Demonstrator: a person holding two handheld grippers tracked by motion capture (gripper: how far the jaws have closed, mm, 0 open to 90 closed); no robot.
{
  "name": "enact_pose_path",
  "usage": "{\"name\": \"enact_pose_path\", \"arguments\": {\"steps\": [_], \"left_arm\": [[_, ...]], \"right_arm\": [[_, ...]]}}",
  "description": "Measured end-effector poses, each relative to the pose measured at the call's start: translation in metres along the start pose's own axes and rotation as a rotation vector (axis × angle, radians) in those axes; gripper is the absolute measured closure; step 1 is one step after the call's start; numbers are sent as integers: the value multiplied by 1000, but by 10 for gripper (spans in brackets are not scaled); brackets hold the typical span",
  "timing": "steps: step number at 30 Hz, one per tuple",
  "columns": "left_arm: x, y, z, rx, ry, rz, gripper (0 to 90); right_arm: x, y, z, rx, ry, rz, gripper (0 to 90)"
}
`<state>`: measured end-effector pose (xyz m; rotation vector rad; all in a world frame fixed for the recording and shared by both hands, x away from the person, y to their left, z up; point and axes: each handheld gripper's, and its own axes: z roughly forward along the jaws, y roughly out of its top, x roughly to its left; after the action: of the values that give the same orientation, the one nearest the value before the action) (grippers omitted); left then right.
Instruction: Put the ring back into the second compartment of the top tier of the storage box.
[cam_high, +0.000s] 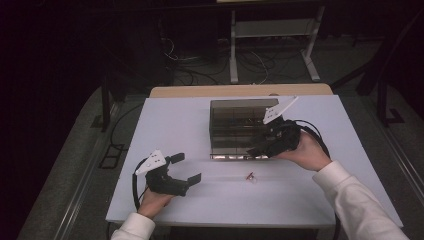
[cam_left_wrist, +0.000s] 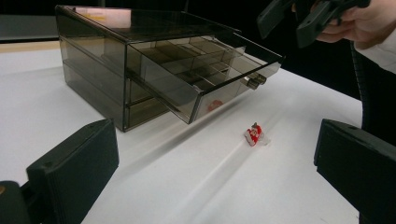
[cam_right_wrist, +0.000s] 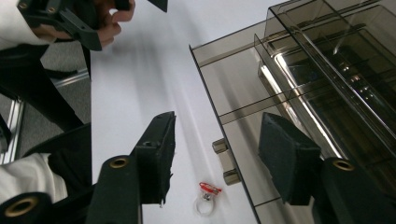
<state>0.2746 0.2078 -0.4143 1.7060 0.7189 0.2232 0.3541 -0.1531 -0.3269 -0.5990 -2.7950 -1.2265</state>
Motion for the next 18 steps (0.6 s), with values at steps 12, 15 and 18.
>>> {"name": "enact_pose_path", "arguments": {"steps": [12, 15, 18], "left_arm": [[0, 1, 0, -6, 2, 0, 0], [0, 1, 0, -10, 3, -2, 0], [0, 1, -1, -11, 4, -4, 0]], "right_arm": [[18, -10, -10, -27, -51, 51, 318], [20, -14, -11, -41, -53, 66, 290], [23, -18, -11, -38, -60, 78, 249]]}}
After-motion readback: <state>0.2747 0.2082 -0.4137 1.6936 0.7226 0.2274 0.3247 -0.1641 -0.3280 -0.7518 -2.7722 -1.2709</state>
